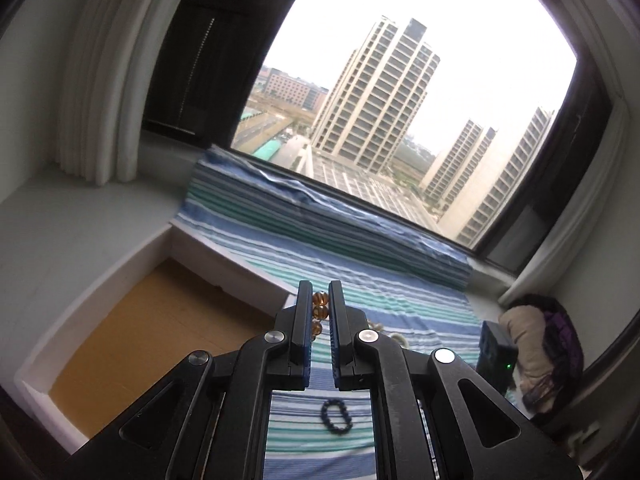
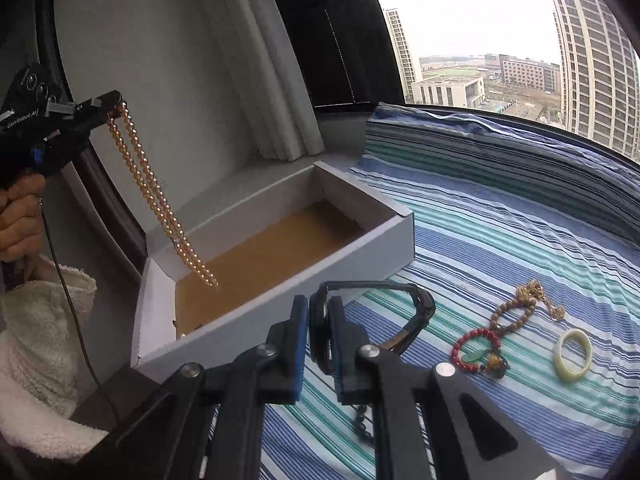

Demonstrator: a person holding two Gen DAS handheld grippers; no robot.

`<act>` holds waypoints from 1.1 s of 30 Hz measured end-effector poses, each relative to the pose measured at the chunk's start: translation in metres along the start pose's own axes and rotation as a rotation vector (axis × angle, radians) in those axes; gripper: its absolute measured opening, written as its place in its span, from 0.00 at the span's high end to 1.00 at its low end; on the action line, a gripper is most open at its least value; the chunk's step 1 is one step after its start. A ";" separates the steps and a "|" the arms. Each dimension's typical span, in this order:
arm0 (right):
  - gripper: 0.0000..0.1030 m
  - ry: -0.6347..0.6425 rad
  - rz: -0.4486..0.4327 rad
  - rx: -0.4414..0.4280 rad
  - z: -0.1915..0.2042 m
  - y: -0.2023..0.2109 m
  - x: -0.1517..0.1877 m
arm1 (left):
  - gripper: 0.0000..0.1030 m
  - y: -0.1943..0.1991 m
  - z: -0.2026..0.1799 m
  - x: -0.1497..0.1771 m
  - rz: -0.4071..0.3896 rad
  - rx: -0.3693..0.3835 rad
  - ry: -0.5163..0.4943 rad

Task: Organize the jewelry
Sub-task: 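Grasp the black watch with the right tool while the left tool carries the necklace to the box, then lower the watch into the white box with the right tool while the left tool releases the necklace there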

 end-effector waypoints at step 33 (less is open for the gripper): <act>0.37 0.108 0.174 0.204 0.096 -0.145 -0.038 | 0.16 -0.031 0.155 0.094 -0.084 -0.480 0.035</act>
Point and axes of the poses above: each gripper's, at about its wrist camera, not at the fingertips, and y roughly against the way its jaws point, z to its left, x to its underside, the point moved 1 cm from there along -y, roughly the way its jaws point, and after that the axes turned 14 degrees about y, right-handed, at the moved point
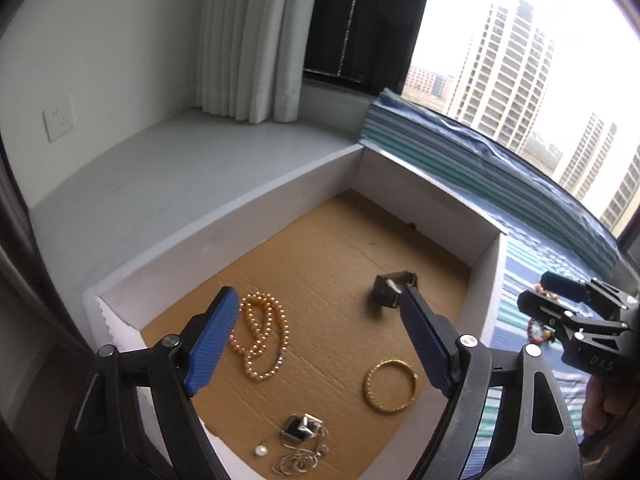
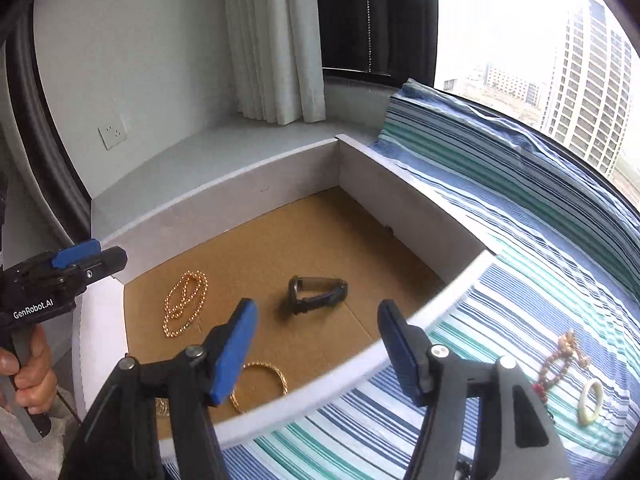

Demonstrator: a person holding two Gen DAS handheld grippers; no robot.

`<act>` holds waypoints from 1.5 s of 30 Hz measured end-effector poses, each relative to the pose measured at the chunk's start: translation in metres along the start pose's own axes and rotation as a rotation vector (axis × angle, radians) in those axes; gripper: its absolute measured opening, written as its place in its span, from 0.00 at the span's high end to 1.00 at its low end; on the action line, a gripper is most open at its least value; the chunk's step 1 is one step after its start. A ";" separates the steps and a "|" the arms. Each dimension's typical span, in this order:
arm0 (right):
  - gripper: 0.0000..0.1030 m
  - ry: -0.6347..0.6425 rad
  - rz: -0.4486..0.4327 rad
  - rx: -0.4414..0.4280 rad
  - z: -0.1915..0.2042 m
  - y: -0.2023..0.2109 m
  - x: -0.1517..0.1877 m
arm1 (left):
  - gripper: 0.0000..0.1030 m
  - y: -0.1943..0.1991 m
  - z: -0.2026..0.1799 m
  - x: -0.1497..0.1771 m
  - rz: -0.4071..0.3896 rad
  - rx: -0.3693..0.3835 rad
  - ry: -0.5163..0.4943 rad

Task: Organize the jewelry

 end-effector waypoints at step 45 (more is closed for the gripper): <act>0.23 -0.398 0.175 0.413 -0.064 0.166 0.329 | 0.04 0.035 -0.219 0.230 0.244 0.323 -0.394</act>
Point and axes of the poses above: each gripper's, at about its wrist camera, not at the fingertips, and y roughly against the way its jaws point, z to its left, x to its underside, the point moved 1 cm from there along -y, roughly the way its jaws point, and after that the axes turned 14 degrees about y, right-handed, at the moved point
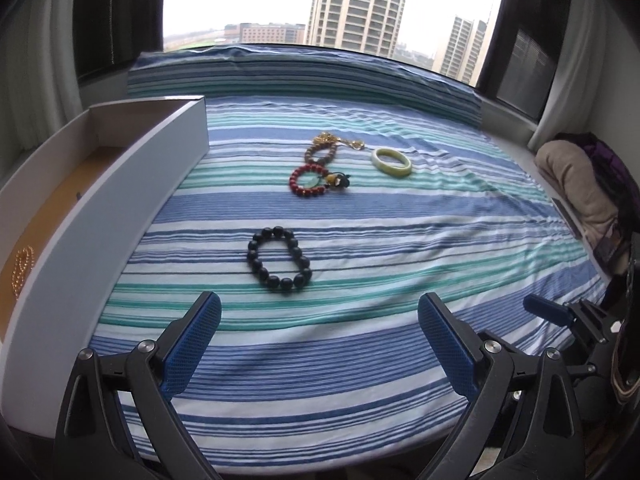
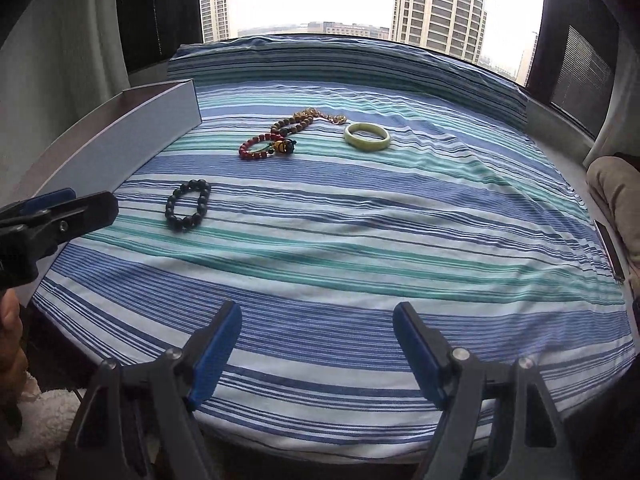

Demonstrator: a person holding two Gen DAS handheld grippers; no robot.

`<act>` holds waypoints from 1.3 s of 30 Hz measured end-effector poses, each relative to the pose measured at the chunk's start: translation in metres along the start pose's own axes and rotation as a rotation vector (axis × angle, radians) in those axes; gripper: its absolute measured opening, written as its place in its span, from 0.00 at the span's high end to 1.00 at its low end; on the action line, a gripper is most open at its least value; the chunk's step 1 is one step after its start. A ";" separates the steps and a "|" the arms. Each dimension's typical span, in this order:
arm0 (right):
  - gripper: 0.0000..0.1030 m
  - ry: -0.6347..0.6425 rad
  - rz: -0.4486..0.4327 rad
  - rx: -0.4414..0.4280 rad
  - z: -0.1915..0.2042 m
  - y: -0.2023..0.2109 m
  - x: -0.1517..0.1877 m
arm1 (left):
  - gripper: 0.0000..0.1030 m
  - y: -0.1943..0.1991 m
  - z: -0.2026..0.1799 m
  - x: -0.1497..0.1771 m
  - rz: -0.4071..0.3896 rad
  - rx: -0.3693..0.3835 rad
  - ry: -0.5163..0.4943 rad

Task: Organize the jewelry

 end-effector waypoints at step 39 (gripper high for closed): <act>0.23 -0.015 0.047 -0.047 0.007 -0.016 0.006 | 0.04 -0.025 0.023 0.001 0.084 -0.045 0.078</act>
Point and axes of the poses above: each gripper's, at about its wrist camera, not at the fingertips, and y roughly against the way its jaws point, z to its left, x to its underside, the point moved 1 cm from there along -y, roughly the way its jaws point, and after that the axes turned 14 degrees about y, right-handed, at the moved point
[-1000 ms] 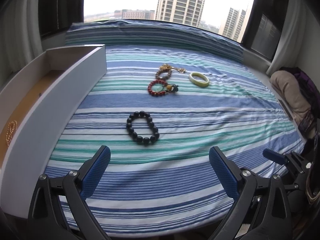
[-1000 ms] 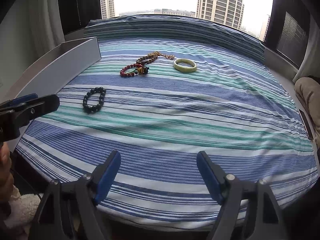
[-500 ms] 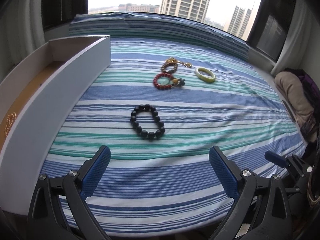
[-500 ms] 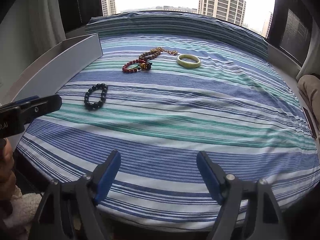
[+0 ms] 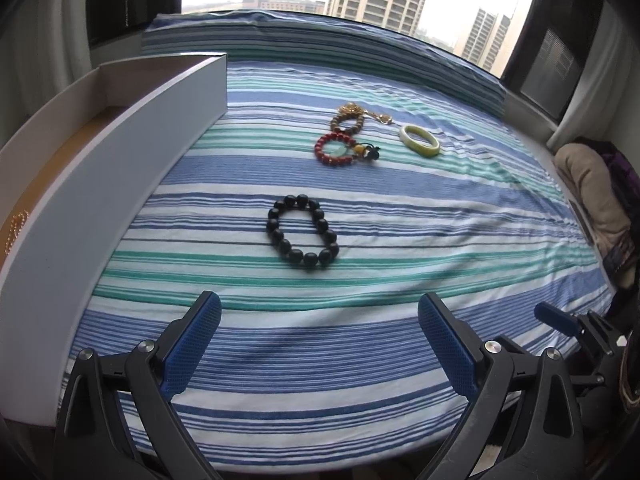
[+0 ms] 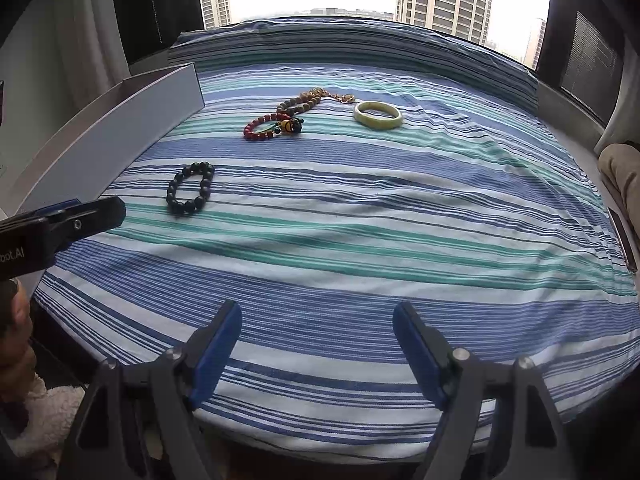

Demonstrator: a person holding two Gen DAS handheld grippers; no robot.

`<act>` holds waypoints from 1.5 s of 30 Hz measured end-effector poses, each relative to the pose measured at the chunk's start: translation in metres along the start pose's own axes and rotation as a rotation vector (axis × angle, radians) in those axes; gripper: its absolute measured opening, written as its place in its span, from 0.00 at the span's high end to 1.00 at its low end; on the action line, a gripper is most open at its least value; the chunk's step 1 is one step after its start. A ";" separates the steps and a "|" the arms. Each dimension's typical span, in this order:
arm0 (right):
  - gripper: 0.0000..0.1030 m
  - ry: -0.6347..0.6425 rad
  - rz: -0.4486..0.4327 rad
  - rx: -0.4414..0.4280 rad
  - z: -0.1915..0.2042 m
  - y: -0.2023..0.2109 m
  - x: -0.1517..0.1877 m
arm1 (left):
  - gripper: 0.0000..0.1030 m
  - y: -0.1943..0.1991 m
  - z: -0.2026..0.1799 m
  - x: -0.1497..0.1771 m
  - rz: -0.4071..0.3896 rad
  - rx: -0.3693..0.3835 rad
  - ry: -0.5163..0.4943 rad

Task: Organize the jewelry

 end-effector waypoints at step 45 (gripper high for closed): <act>0.23 -0.098 0.029 -0.009 -0.033 -0.015 0.014 | 0.61 -0.104 -0.038 -0.018 0.253 0.056 -0.509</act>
Point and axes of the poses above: each gripper's, at about its wrist camera, not at the fingertips, and y roughly against the way its jaws point, z to its left, x to its underside, the point moved 1 cm from there along -y, roughly the way its jaws point, and after that the axes turned 14 degrees about y, right-handed, at the moved point
